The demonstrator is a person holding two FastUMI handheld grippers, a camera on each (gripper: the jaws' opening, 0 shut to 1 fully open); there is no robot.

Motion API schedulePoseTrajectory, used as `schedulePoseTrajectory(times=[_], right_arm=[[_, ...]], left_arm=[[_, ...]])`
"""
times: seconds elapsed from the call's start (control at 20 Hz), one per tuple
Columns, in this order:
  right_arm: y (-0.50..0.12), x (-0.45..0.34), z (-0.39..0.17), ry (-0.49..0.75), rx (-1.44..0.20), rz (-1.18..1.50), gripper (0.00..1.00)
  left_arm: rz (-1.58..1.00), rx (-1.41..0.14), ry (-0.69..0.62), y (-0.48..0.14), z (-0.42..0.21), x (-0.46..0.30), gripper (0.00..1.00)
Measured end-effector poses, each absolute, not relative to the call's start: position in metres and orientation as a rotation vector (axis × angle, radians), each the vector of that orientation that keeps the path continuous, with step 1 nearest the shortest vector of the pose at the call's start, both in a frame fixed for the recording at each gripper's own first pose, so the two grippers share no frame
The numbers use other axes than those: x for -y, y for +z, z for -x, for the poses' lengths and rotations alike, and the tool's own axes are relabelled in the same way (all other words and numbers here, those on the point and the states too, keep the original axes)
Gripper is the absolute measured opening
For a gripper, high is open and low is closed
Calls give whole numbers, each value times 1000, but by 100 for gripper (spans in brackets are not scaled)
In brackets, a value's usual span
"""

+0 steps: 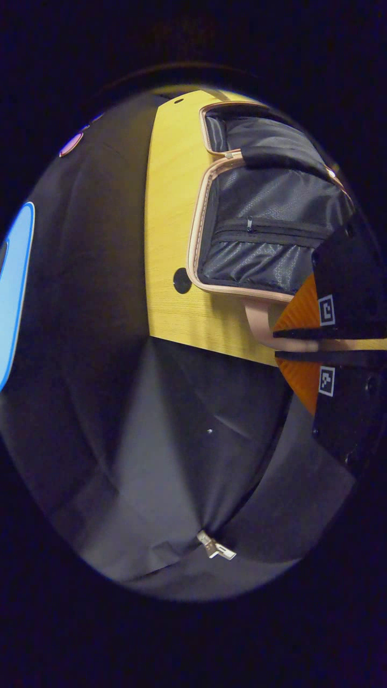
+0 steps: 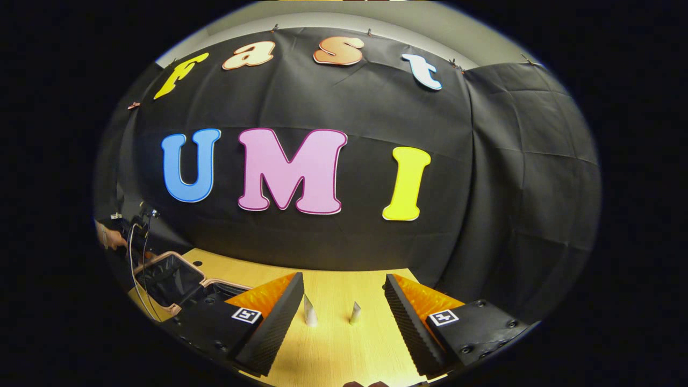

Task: First open the suitcase, pack the skin care products into it, and then close the suitcase.

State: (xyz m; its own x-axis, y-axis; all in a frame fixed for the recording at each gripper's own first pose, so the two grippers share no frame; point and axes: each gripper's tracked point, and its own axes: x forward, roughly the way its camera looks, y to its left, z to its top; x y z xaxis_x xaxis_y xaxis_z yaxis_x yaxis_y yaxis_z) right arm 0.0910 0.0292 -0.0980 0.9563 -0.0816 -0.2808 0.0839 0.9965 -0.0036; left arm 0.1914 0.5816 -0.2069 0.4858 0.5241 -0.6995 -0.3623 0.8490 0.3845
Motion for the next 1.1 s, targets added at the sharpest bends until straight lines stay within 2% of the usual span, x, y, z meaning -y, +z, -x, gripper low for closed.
schedulePoseTrajectory(times=[0.1, 0.15, 0.25, 0.4, 0.45, 0.55, 0.6, 0.65, 0.85, 0.9, 1.1], right_arm=[[-100, -31, -91, -96, -297, -23, 96], [-102, -33, -89, -100, -307, -26, 96], [-104, -32, -86, -116, -318, -25, 96], [-108, -32, -82, -125, -328, -17, 96], [-109, -32, -81, -127, -329, -11, 96], [-107, -29, -82, -133, -320, -4, 96], [-104, -28, -83, -136, -314, -2, 96], [-103, -28, -86, -132, -306, -5, 96], [-96, -24, -101, -106, -259, 11, 96], [-98, -21, -106, -94, -255, 10, 96], [-102, -10, -126, -52, -225, 3, 96]], left_arm=[[-129, -965, 539, -241, -187, -587, 13], [-108, -979, 541, -250, -184, -592, 10], [-128, -954, 535, -253, -186, -603, 16], [-116, -914, 529, -244, -182, -603, 47], [-102, -847, 513, -228, -185, -594, 53], [-73, -720, 481, -184, -195, -570, 81], [-63, -636, 456, -156, -204, -552, 88], [-59, -553, 413, -127, -214, -527, 91], [-73, -305, 194, -30, -230, -393, 89], [-75, -261, 140, -13, -233, -356, 96], [-38, -159, -64, 5, -239, -203, 96]])
